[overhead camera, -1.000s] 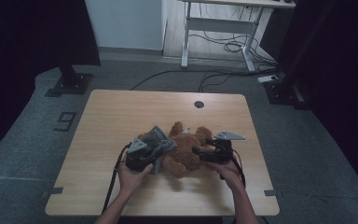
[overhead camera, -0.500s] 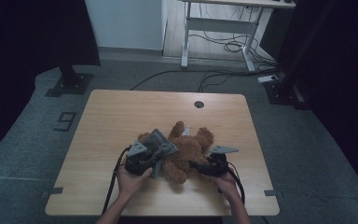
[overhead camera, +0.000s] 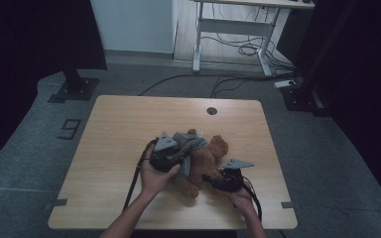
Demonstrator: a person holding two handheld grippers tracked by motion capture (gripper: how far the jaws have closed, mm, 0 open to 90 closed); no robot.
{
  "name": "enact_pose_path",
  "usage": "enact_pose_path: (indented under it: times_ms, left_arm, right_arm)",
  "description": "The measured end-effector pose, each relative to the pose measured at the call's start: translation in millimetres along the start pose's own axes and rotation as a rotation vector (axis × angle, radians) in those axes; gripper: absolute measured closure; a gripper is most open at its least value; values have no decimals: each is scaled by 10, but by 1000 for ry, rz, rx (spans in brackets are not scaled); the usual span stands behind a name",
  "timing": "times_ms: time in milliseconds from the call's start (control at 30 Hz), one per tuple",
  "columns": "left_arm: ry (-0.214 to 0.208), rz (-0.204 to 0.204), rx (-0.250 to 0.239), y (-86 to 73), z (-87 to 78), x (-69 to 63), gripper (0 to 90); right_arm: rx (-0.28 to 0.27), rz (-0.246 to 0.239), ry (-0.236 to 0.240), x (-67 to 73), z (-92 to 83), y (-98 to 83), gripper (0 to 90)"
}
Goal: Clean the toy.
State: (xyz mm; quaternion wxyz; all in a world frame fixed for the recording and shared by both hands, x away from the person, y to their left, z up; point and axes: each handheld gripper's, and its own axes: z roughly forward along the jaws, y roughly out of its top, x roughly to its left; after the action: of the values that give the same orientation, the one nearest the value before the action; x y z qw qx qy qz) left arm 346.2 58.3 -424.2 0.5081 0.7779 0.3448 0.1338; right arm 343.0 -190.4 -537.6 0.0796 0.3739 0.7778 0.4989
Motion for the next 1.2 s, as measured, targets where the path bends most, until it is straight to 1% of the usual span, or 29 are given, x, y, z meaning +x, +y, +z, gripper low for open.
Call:
enact_pose_path:
  times_ms: [33,67,133,200,233,267,300,333,367,467,533,567,600,667,700,767,833,867,967,1033,1067,1133,1200]
  left_arm:
    - [-8,4,13,14,93,-47,790]
    - [-21,6,39,14,241,-112,789]
    - [-28,12,74,-17,396,-173,788]
    - [-18,35,141,-109,597,-242,785]
    - [-7,46,160,-171,668,-258,785]
    - [2,50,150,-223,692,-257,785]
    - [-1,38,133,-252,685,-243,786]
    - [-11,21,126,-263,661,-219,786]
    - [-14,12,122,-270,632,-201,787]
    - [16,23,112,-295,531,-155,788]
    - [48,30,103,-312,450,-115,788]
    - [78,37,96,-326,397,-87,788]
    - [99,45,93,-334,361,-59,788]
    - [151,48,88,-373,261,50,788]
    - [163,40,84,-402,209,129,789]
    - [118,-28,52,-452,90,272,791]
    - [100,-42,26,-472,-28,322,792]
    - [99,-43,13,-475,-98,331,790]
    - [107,-58,-26,-477,-260,375,790]
    - [126,-77,-49,-492,-383,446,789]
    - [129,-90,-54,-504,-418,477,788]
    - [147,-123,-63,-556,-513,578,788]
    - [169,-149,-58,-614,-573,659,789]
  right_arm:
    - [-2,-3,-1,-1,0,-3,543]
    - [-5,-2,-2,1,-1,-7,543]
    - [-11,-7,-4,2,-1,-13,543]
    - [-17,-8,-14,5,0,-21,542]
    - [-17,-8,-14,5,0,-21,542]
    - [-17,-15,-33,7,6,-30,543]
    - [-22,-20,-32,4,9,-36,543]
    - [-22,-20,-32,4,9,-36,543]
    - [-24,-30,-35,14,14,-36,544]
    - [-24,-26,-43,21,21,-32,545]
    - [-26,-19,-44,17,23,-33,545]
    - [-28,-17,-43,15,23,-34,545]
    - [-30,-13,-43,11,22,-37,545]
    - [-32,-9,-41,8,20,-40,545]
    - [-32,-10,-41,9,20,-41,545]
    - [-32,-11,-41,15,23,-41,545]
    - [-32,-14,-39,18,35,-44,546]
    - [-31,-9,-36,17,43,-47,548]
    - [-29,-7,-34,15,41,-49,548]
    - [-30,-6,-34,13,41,-50,548]
    - [-30,-5,-33,12,41,-50,548]
    - [-31,-3,-32,9,42,-51,548]
    - [-32,-1,-32,6,43,-52,548]
